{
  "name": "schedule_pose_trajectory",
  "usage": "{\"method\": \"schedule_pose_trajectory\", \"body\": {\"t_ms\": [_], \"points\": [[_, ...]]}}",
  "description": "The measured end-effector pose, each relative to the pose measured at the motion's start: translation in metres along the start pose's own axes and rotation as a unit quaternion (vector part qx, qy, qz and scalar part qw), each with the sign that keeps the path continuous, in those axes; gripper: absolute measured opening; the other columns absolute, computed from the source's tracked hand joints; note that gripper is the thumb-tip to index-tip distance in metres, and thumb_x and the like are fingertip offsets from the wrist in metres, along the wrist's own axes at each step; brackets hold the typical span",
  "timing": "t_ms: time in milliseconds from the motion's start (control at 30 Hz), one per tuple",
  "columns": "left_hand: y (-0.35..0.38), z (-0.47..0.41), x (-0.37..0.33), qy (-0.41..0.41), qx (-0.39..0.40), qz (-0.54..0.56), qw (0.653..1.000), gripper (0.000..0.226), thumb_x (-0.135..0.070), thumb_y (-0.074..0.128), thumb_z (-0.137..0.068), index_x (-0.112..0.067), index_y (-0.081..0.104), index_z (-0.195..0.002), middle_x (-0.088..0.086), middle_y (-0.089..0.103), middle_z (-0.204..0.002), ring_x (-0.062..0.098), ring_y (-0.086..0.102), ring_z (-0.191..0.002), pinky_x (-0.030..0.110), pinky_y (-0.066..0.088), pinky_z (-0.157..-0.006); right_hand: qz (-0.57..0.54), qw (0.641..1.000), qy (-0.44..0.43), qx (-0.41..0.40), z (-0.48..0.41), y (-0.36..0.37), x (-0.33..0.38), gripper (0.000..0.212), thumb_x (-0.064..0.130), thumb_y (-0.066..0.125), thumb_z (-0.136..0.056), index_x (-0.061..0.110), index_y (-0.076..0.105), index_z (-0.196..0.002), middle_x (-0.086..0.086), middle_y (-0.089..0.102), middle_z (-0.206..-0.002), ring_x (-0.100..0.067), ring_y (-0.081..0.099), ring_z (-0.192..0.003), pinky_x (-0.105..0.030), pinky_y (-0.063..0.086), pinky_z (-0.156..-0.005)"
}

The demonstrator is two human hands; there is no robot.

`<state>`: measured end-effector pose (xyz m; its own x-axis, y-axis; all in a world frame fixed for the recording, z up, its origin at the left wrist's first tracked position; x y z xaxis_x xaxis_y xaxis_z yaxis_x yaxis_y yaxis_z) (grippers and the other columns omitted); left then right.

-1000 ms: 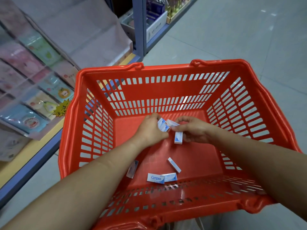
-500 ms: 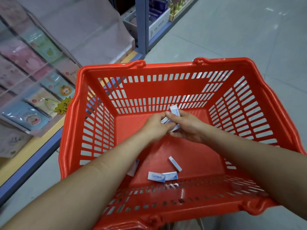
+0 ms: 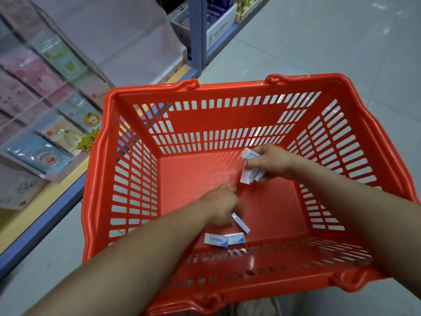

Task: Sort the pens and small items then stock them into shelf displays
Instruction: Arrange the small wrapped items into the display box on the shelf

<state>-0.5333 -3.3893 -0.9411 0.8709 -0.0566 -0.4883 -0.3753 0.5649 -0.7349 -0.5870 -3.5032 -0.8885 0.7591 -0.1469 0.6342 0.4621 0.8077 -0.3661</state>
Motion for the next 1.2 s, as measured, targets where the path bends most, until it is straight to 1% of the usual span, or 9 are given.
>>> {"method": "schedule_pose_trajectory", "body": {"t_ms": [100,267,467,600,767,833,933,1100,1200], "points": [[-0.021,0.002,-0.007,-0.019,-0.010,0.030,0.999,0.026,-0.042,0.069,-0.080,-0.025,0.073,-0.099,0.002,0.067,-0.096,0.021,0.057,-0.093,0.029,0.046,-0.079,-0.023,1.000,-0.002,-0.008,0.002,-0.003,0.006,0.006,0.013,0.061,-0.081,0.010,0.065,-0.085,-0.009,0.069,-0.070,-0.015,0.062,-0.052,-0.022,0.045,-0.043],[-0.090,0.023,0.021,-0.145,-0.052,0.184,0.971,0.006,-0.016,0.068,-0.081,-0.015,0.072,-0.086,0.007,0.073,-0.084,0.017,0.064,-0.071,0.025,0.047,-0.067,-0.223,0.975,0.002,-0.014,0.009,-0.007,0.017,0.007,0.008,0.046,-0.081,0.008,0.052,-0.076,-0.005,0.060,-0.053,-0.012,0.048,-0.040,-0.015,0.028,-0.035],[-0.176,0.103,0.018,-0.144,-0.248,0.454,0.843,0.029,0.002,0.046,-0.084,-0.008,0.073,-0.086,0.006,0.055,-0.061,0.010,0.043,-0.050,0.023,0.036,-0.051,-0.377,0.920,-0.082,0.065,0.030,0.009,0.073,0.016,0.014,0.058,-0.057,0.016,0.045,-0.066,-0.001,0.042,-0.057,-0.013,0.037,-0.051,-0.029,0.015,-0.055],[-0.198,0.166,0.019,-0.077,-0.345,0.518,0.779,0.019,0.001,0.060,-0.086,-0.010,0.071,-0.097,0.004,0.063,-0.074,0.009,0.055,-0.061,0.022,0.047,-0.060,-0.436,0.874,-0.161,0.142,0.053,0.030,0.135,0.020,0.011,0.059,-0.046,0.015,0.046,-0.060,0.000,0.037,-0.056,-0.010,0.031,-0.044,-0.016,0.015,-0.032],[-0.207,0.247,0.028,-0.041,-0.486,0.462,0.740,0.024,-0.015,0.077,-0.075,-0.023,0.073,-0.097,-0.001,0.074,-0.093,0.012,0.068,-0.084,0.025,0.054,-0.077,-0.370,0.890,-0.183,0.193,0.093,0.075,0.213,0.011,0.004,0.037,-0.061,0.014,0.040,-0.065,-0.004,0.031,-0.058,-0.008,0.029,-0.037,-0.013,0.019,-0.026],[-0.204,0.272,0.040,-0.050,-0.525,0.484,0.698,0.020,-0.035,0.070,-0.073,-0.023,0.074,-0.089,-0.002,0.072,-0.082,0.010,0.065,-0.072,0.025,0.053,-0.067,-0.323,0.903,-0.192,0.210,0.101,0.093,0.242,0.014,0.002,0.041,-0.060,0.014,0.042,-0.067,-0.005,0.029,-0.059,-0.009,0.028,-0.037,-0.015,0.013,-0.027],[-0.199,0.297,0.060,-0.087,-0.561,0.536,0.625,0.034,-0.044,0.059,-0.081,-0.016,0.066,-0.062,0.004,0.061,-0.058,0.011,0.051,-0.049,0.021,0.045,-0.050,-0.223,0.924,-0.198,0.241,0.110,0.118,0.278,0.013,0.004,0.050,-0.065,0.016,0.046,-0.067,-0.005,0.030,-0.062,-0.011,0.019,-0.043,-0.028,-0.009,-0.049],[-0.198,0.334,0.098,-0.111,-0.618,0.606,0.488,0.047,-0.043,0.052,-0.093,-0.018,0.060,-0.055,0.001,0.044,-0.046,0.010,0.033,-0.039,0.021,0.029,-0.038,-0.093,0.951,-0.198,0.217,0.123,0.150,0.320,0.010,0.017,0.054,-0.090,0.013,0.055,-0.081,-0.002,0.046,-0.057,-0.007,0.033,-0.032,-0.015,0.008,-0.033],[-0.197,0.349,0.117,-0.099,-0.627,0.632,0.444,0.047,-0.040,0.052,-0.094,-0.020,0.059,-0.053,-0.001,0.039,-0.050,0.009,0.030,-0.044,0.021,0.023,-0.042,-0.070,0.957,-0.225,0.170,0.124,0.173,0.339,0.013,0.027,0.058,-0.092,0.016,0.056,-0.085,-0.002,0.051,-0.058,-0.008,0.042,-0.033,-0.014,0.010,-0.034]]}}
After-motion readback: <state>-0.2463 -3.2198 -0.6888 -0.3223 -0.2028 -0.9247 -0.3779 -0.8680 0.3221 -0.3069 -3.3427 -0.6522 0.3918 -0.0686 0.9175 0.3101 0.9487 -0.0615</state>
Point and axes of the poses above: each hand's wrist, its own z-axis away from the middle knuckle, its own y-axis out of the palm, x = y × z, the point moved 8 cm from there along -z, towards the middle knuckle
